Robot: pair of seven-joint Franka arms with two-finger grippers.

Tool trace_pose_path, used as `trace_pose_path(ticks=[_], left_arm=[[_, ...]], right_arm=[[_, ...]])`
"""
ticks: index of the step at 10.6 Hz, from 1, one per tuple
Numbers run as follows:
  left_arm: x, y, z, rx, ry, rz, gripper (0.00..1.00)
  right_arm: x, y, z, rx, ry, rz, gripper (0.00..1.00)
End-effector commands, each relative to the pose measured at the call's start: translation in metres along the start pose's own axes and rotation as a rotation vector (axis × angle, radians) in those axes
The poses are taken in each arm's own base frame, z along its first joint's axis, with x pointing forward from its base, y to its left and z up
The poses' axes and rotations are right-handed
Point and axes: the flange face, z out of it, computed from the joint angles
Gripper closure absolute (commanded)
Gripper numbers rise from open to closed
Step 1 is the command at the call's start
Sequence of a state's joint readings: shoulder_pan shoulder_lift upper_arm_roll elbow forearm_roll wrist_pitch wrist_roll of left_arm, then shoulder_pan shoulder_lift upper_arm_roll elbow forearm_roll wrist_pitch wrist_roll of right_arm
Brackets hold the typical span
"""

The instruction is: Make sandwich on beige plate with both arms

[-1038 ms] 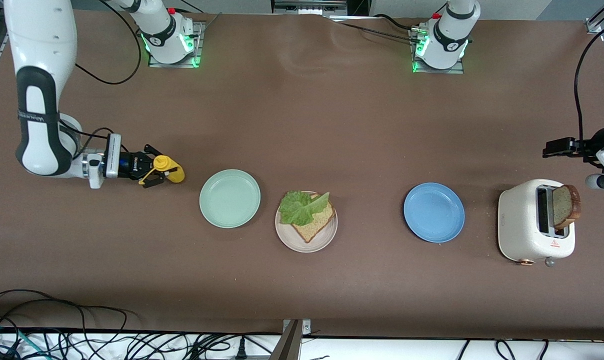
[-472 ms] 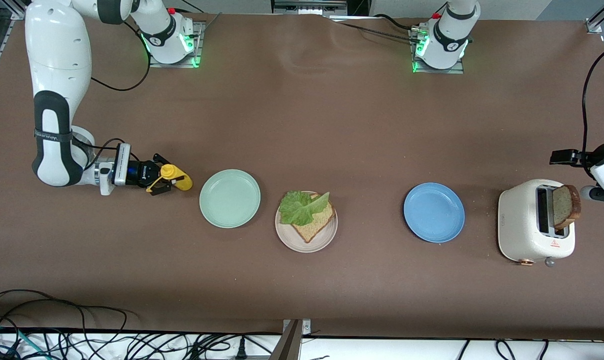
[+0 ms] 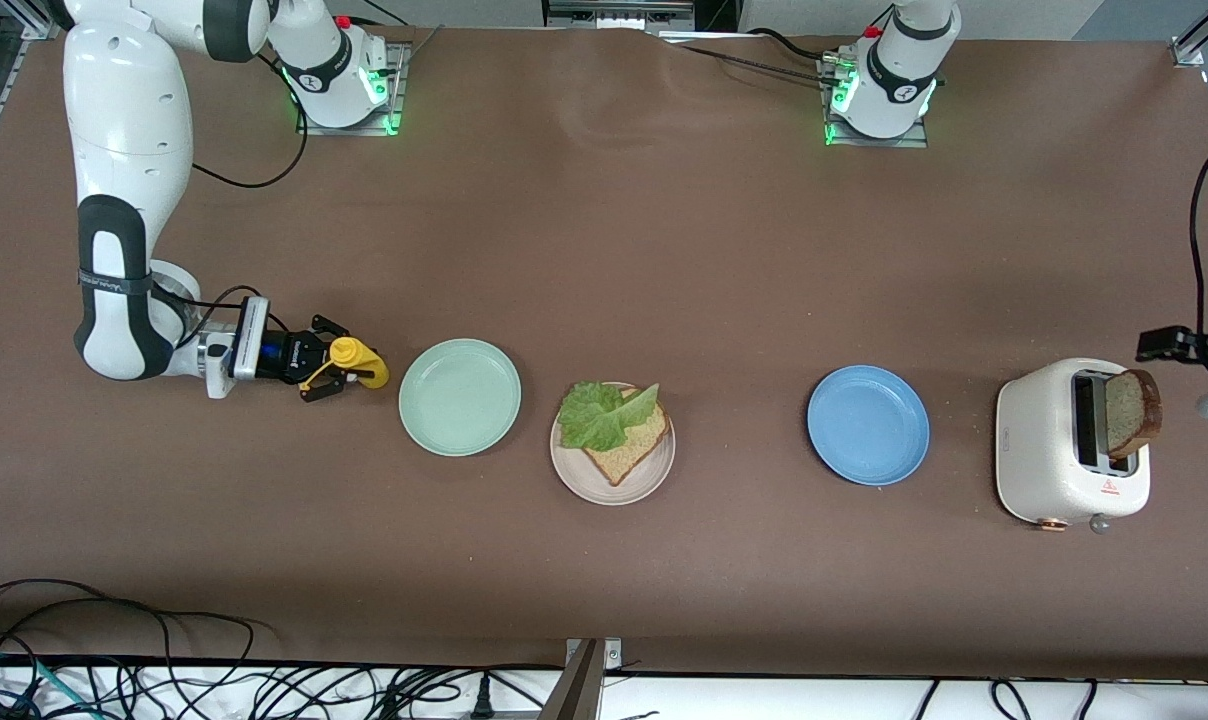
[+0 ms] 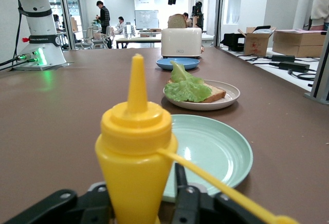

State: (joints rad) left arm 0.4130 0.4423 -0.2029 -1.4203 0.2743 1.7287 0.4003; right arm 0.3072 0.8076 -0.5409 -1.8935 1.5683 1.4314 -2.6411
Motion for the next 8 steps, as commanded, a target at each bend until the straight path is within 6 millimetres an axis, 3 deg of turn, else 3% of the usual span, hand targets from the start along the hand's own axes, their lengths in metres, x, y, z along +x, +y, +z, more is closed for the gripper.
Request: trace_pose_path(ticks=[1, 2, 4, 6, 8], left_arm=[[0.007, -0.018, 0.013, 0.019, 0.033, -0.026, 0.06], [0.011, -0.016, 0.021, 0.019, 0.022, -0.091, 0.06], [0.02, -0.015, 0.047, 0.008, 0.0, -0.123, 0.06], [0.035, 0.01, 0.045, 0.016, 0.002, -0.197, 0.06], [0.032, 0.004, 0.049, 0.024, -0.005, -0.245, 0.13]], right_arm=[[0.004, 0.013, -0.004, -0.007, 0.017, -0.013, 0.0], [0.001, 0.013, -0.008, -0.01, 0.008, -0.008, 0.0], [-0.013, 0.005, -0.035, 0.005, -0.051, 0.029, 0.0], [-0.024, -0.004, -0.06, 0.013, -0.099, 0.101, 0.0], [-0.027, -0.007, -0.084, 0.024, -0.143, 0.185, 0.0]])
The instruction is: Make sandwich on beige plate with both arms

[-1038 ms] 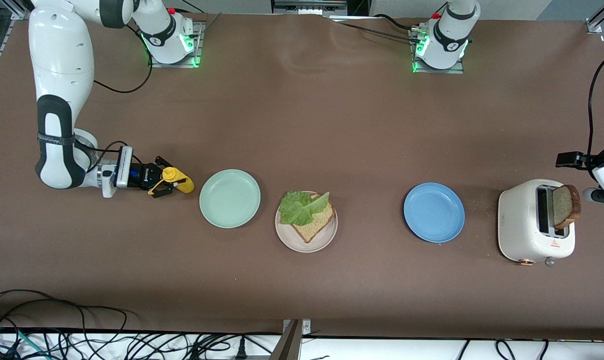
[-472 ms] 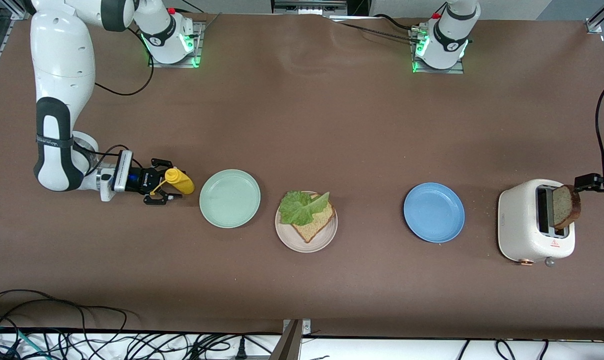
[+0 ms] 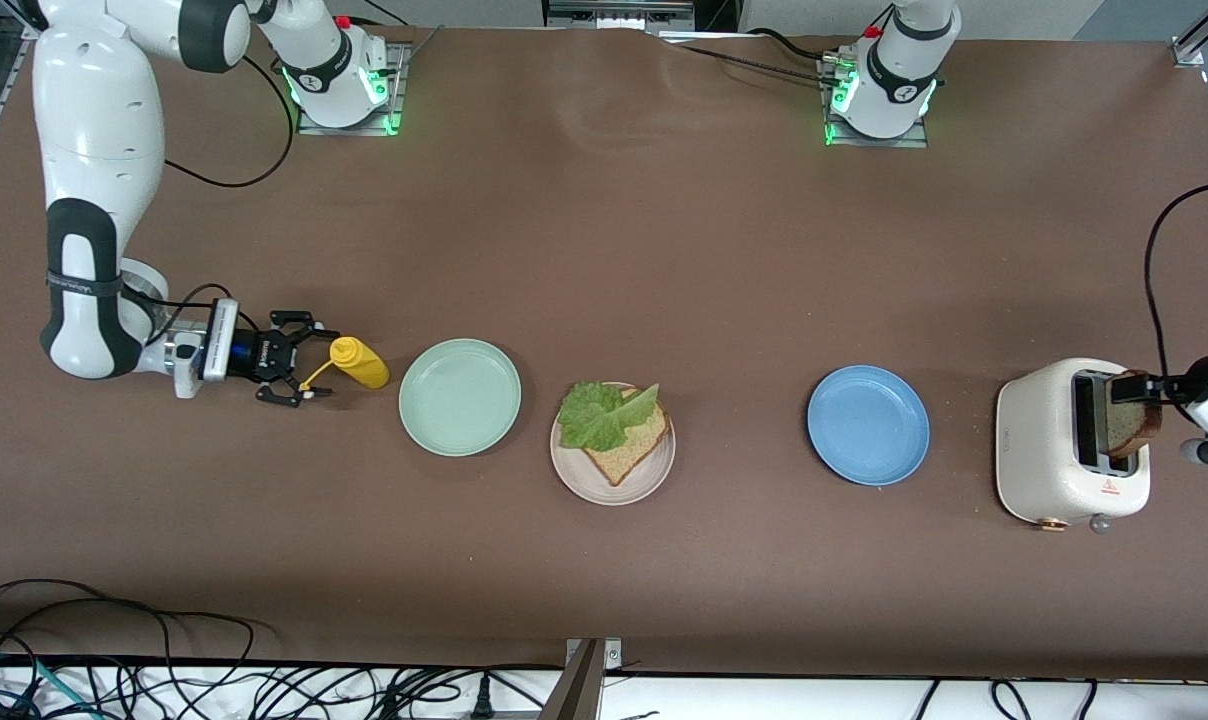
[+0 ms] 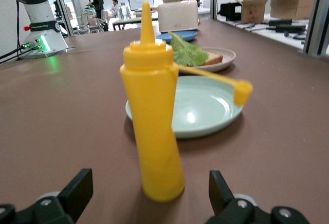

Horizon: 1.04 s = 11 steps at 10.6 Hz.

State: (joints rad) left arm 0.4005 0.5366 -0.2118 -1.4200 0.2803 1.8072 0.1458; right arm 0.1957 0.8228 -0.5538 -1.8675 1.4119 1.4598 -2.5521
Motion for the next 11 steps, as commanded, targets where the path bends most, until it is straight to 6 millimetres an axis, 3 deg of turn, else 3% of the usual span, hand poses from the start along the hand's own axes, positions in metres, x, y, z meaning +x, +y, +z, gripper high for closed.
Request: trace_pose_path(ticks=[1, 2, 4, 5, 7, 11], left_arm=[[0.002, -0.006, -0.003, 0.045, -0.001, -0.027, 0.34], [0.001, -0.007, -0.003, 0.044, -0.001, -0.014, 0.52], [0.0, -0.011, -0.003, 0.044, -0.001, -0.009, 0.78], [-0.001, -0.014, -0.006, 0.046, 0.001, -0.013, 0.95], [-0.002, -0.015, -0.012, 0.049, 0.009, -0.017, 1.0], [-0.03, -0.026, -0.078, 0.068, 0.019, 0.001, 1.0]], right_arm=[[0.005, 0.005, -0.023, 0.023, -0.037, 0.083, 0.0], [0.012, 0.006, -0.035, 0.035, -0.044, 0.111, 0.0], [0.027, 0.011, -0.064, 0.041, -0.096, 0.186, 0.0], [0.038, 0.016, -0.06, 0.044, -0.124, 0.23, 0.0], [0.086, 0.017, -0.086, 0.005, -0.248, 0.387, 0.0], [0.203, 0.016, -0.096, -0.127, -0.509, 0.672, 0.0]])
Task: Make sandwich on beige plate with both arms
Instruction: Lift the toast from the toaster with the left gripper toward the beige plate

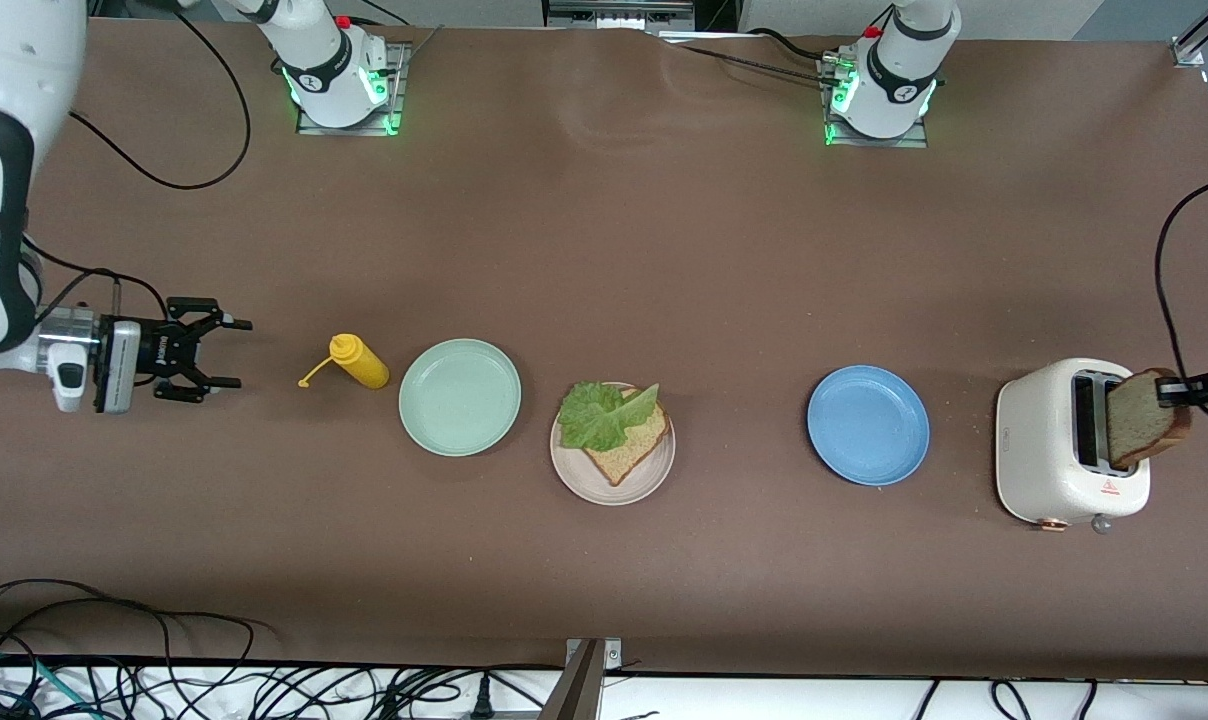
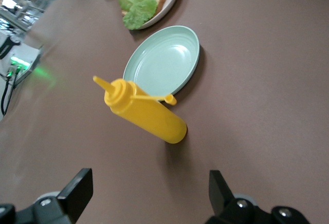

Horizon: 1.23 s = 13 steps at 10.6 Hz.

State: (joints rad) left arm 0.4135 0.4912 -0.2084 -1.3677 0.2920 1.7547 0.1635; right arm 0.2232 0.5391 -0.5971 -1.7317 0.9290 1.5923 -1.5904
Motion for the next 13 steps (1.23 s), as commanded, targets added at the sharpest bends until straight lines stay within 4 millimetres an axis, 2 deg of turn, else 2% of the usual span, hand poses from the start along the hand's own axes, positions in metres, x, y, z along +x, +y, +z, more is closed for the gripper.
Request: trace_pose_path(ticks=[1, 3, 5, 6, 7, 8, 9, 11, 12, 13], left_arm=[[-0.023, -0.005, -0.046, 0.038, -0.01, 0.018, 1.0], [-0.035, -0.003, -0.074, 0.033, -0.027, 0.009, 1.0], [-0.041, 0.007, -0.083, 0.021, -0.069, 0.02, 1.0], [-0.048, 0.018, -0.097, -0.008, -0.07, 0.022, 1.0], [-0.058, 0.027, -0.107, -0.052, -0.089, 0.023, 1.0], [-0.064, 0.036, -0.106, -0.11, -0.13, 0.011, 1.0], [-0.068, 0.051, -0.109, -0.169, -0.158, -0.004, 1.0], [-0.07, 0.105, -0.109, -0.246, -0.23, -0.025, 1.0], [-0.07, 0.135, -0.106, -0.299, -0.267, -0.055, 1.0], [-0.071, 0.164, -0.104, -0.356, -0.305, -0.082, 1.0]], right_arm=[[0.037, -0.045, -0.032, -0.102, -0.106, 0.156, 0.0], [0.064, -0.077, -0.053, -0.221, -0.209, 0.306, 0.0], [0.076, -0.091, -0.057, -0.263, -0.246, 0.336, 0.0], [0.085, -0.1, -0.064, -0.321, -0.279, 0.376, 0.0], [0.101, -0.118, -0.062, -0.401, -0.337, 0.434, 0.0], [0.124, -0.144, -0.056, -0.478, -0.365, 0.494, 0.0], [0.135, -0.161, -0.057, -0.544, -0.361, 0.601, 0.0], [0.154, -0.197, -0.06, -0.673, -0.333, 0.728, 0.0], [0.162, -0.218, -0.071, -0.733, -0.291, 0.79, 0.0], [0.158, -0.228, -0.092, -0.754, -0.223, 0.879, 0.0]])
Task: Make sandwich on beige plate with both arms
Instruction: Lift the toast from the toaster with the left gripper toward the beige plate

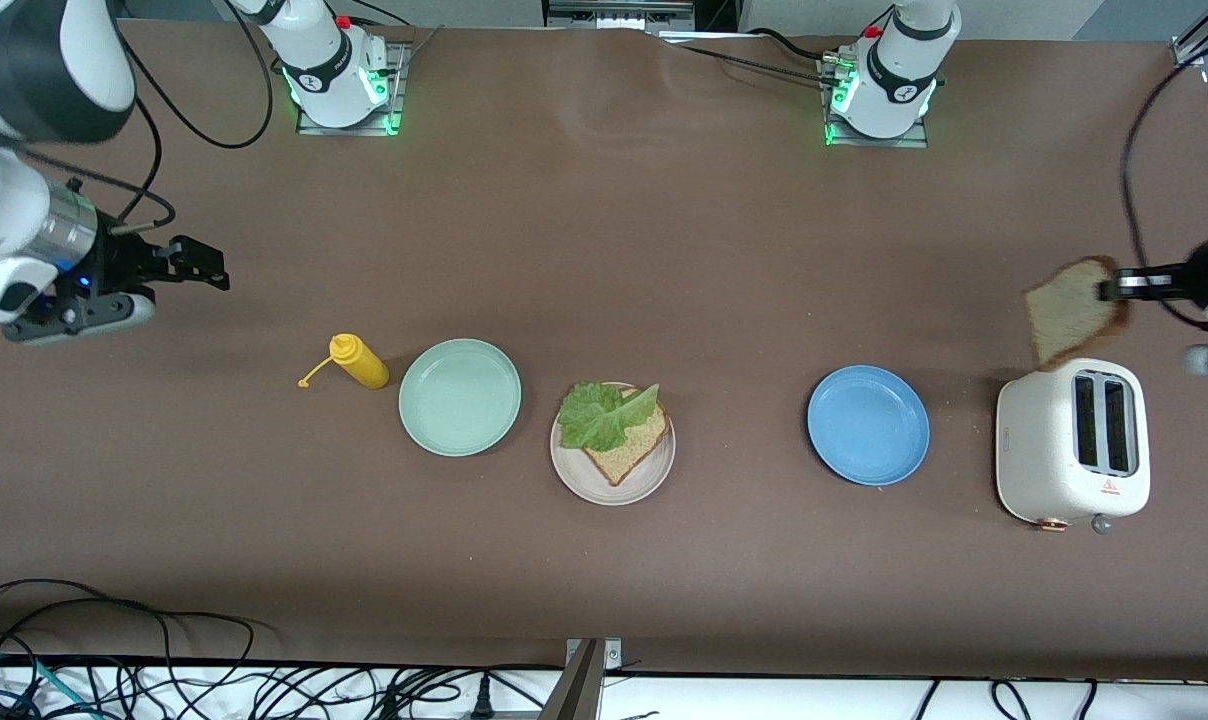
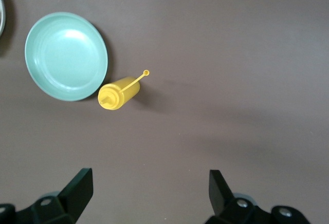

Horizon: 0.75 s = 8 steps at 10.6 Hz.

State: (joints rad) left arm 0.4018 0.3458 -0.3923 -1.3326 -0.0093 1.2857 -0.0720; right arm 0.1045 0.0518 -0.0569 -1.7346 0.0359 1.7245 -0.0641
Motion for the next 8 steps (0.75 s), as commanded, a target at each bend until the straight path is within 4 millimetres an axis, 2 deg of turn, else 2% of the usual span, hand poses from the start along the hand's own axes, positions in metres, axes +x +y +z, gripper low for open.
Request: trace_pose_path(ticks=[1, 3, 6, 8], left_arm=[[-0.006, 0.057, 0.027, -0.111, -0.094, -0.051, 1.0], [-0.007, 0.126, 0.046, -0.132, -0.142, -0.101, 1.0], [-0.004, 0.229, 0.084, -0.127, -0.138, -0.197, 1.0], [-0.004, 0.293, 0.107, -0.159, -0.072, -0.283, 1.0]], right_arm=[[-0.027, 0.036, -0.036, -0.012, 0.057, 0.167, 0.0], [-0.04, 0.055, -0.038, -0.003, 0.008, 0.216, 0.0], [-0.042, 0.056, -0.035, -0.005, -0.017, 0.215, 0.0], [-0.041, 0.059, -0.037, -0.007, -0.021, 0.216, 0.0]])
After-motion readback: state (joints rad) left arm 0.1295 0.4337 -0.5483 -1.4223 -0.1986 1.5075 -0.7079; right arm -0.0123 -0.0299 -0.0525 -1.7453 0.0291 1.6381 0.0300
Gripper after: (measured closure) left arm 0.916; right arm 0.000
